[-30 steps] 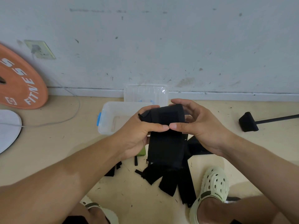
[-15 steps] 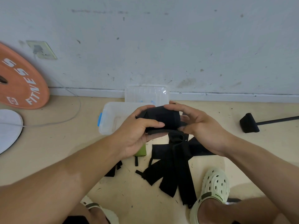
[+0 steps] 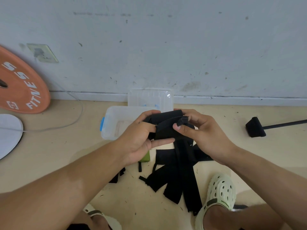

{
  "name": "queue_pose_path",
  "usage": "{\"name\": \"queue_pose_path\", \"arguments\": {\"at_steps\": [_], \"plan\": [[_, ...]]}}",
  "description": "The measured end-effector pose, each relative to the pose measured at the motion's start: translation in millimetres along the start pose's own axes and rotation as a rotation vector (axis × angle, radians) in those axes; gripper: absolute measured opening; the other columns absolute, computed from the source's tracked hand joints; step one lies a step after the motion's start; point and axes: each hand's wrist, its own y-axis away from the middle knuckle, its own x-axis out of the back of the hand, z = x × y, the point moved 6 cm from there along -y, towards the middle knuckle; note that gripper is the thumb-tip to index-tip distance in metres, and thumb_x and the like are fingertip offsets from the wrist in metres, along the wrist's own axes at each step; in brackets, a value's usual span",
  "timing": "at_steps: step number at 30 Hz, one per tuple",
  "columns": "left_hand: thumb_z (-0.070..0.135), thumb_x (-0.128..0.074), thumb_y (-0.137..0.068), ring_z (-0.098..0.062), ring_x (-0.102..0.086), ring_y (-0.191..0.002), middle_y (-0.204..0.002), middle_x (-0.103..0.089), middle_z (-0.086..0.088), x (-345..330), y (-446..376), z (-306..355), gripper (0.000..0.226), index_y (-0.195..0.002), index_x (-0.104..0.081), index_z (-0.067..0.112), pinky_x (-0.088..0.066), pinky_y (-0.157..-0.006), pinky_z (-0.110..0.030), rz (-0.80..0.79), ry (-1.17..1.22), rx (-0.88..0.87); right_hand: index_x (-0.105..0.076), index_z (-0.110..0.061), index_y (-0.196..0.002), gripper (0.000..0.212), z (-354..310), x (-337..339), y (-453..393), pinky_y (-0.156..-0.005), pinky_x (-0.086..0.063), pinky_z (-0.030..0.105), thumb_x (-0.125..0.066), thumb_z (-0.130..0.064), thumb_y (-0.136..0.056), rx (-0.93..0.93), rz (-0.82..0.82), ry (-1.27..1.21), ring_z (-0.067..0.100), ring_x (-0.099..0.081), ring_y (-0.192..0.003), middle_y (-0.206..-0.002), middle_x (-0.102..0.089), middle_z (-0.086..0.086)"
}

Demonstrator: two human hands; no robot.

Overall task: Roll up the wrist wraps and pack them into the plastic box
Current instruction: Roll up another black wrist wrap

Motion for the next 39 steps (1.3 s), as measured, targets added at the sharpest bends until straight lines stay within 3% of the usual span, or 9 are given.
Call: {"name": "queue_pose_path", "arguments": {"at_steps": [2, 5, 8, 11, 16, 21, 31, 36, 39], "plan": [[-0.024, -0.041, -0.092, -0.044, -0.066, -0.112, -0.128, -0.059, -0.019, -0.1, 0.5, -1.5, 0.050, -0.117, -0.067, 0.011, -0.065, -0.072, -0.050, -0.005, 0.005, 0.015, -0.077, -0.004, -0.100, 0.015, -0.7, 1.5, 0.3, -0.095, -0.054, 0.028, -0.076, -0.015, -0.089, 0.005, 0.032, 0.001, 0.026, -0.063, -0.107, -0.117, -0.072, -0.005], [-0.024, -0.040, -0.093, -0.045, -0.068, -0.111, -0.131, -0.060, -0.020, -0.3, 0.2, -7.3, 0.051, -0.116, -0.067, 0.012, -0.064, -0.071, -0.048, -0.010, 0.012, 0.026, -0.076, -0.004, -0.092, 0.011, 1.2, 1.9, 1.7, -0.096, -0.049, 0.031, -0.078, -0.013, -0.087, -0.001, 0.064, 0.013, 0.010, -0.061, -0.090, -0.105, -0.069, -0.005], [-0.023, -0.038, -0.093, -0.045, -0.069, -0.111, -0.132, -0.061, -0.021, -0.2, -0.8, -12.3, 0.053, -0.118, -0.066, 0.014, -0.064, -0.073, -0.050, -0.007, -0.003, 0.014, -0.077, -0.015, -0.092, 0.005, 2.2, -0.5, 2.9, -0.105, -0.050, 0.043, -0.078, -0.013, -0.088, 0.048, 0.061, 0.088, 0.008, -0.065, -0.106, -0.111, -0.067, -0.006], [-0.020, -0.038, -0.095, -0.044, -0.069, -0.112, -0.131, -0.061, -0.021, -0.3, 0.0, -12.6, 0.050, -0.120, -0.065, 0.013, -0.064, -0.077, -0.053, -0.009, -0.017, 0.003, -0.076, -0.020, -0.086, 0.012, -2.1, -3.4, 4.4, -0.094, -0.053, 0.028, -0.076, -0.009, -0.090, 0.061, 0.052, 0.071, 0.005, -0.065, -0.100, -0.109, -0.066, -0.002], [0.027, -0.067, -0.094, -0.036, -0.068, -0.120, -0.134, -0.065, -0.020, -4.9, 2.6, -7.7, 0.042, -0.132, -0.066, 0.008, -0.060, -0.090, -0.056, -0.109, -0.071, 0.012, -0.067, -0.015, -0.081, 0.014, -2.2, 5.7, 0.7, -0.067, -0.055, 0.022, -0.073, -0.013, -0.093, -0.107, 0.177, -0.160, 0.016, -0.064, -0.078, -0.086, -0.057, 0.027], [0.015, -0.089, -0.070, -0.030, -0.073, -0.112, -0.129, -0.070, -0.012, 1.2, -3.0, -5.7, 0.076, -0.138, -0.056, 0.012, -0.060, -0.094, -0.053, -0.057, -0.311, -0.136, -0.058, 0.007, -0.096, 0.022, 10.2, 1.9, 0.1, -0.074, -0.059, 0.028, -0.070, -0.011, -0.095, -0.248, 0.159, -0.325, 0.018, -0.071, -0.079, -0.089, -0.070, 0.013], [0.021, -0.076, -0.093, -0.023, -0.069, -0.117, -0.138, -0.061, 0.004, 5.3, -3.3, -2.4, 0.060, -0.143, -0.047, 0.039, -0.063, -0.086, -0.049, 0.043, -0.423, -0.307, -0.052, -0.013, -0.124, 0.032, 17.5, -0.8, 4.3, -0.081, -0.062, 0.036, -0.069, -0.010, -0.096, -0.381, 0.113, -0.367, 0.018, -0.074, -0.081, -0.104, -0.067, 0.010], [0.035, -0.102, -0.053, -0.003, -0.063, -0.121, -0.138, -0.049, 0.031, 5.9, -3.2, -9.4, 0.124, -0.151, -0.028, 0.052, -0.054, -0.101, -0.028, -0.022, -0.759, -0.302, -0.055, -0.029, -0.122, 0.030, 3.7, 2.4, 3.8, -0.069, -0.061, 0.027, -0.065, -0.012, -0.099, -0.180, 0.102, -0.029, 0.017, -0.072, -0.073, -0.111, -0.063, 0.007], [0.027, -0.101, -0.059, -0.007, -0.063, -0.123, -0.139, -0.053, 0.025, 9.2, -5.6, -8.2, 0.114, -0.152, -0.036, 0.042, -0.056, -0.097, -0.028, 0.007, -0.806, -0.303, -0.071, -0.027, -0.120, 0.025, 0.7, -2.6, 2.5, -0.070, -0.064, 0.033, -0.061, -0.013, -0.102, -0.149, -0.004, 0.010, 0.011, -0.073, -0.080, -0.106, -0.066, 0.000]]}}
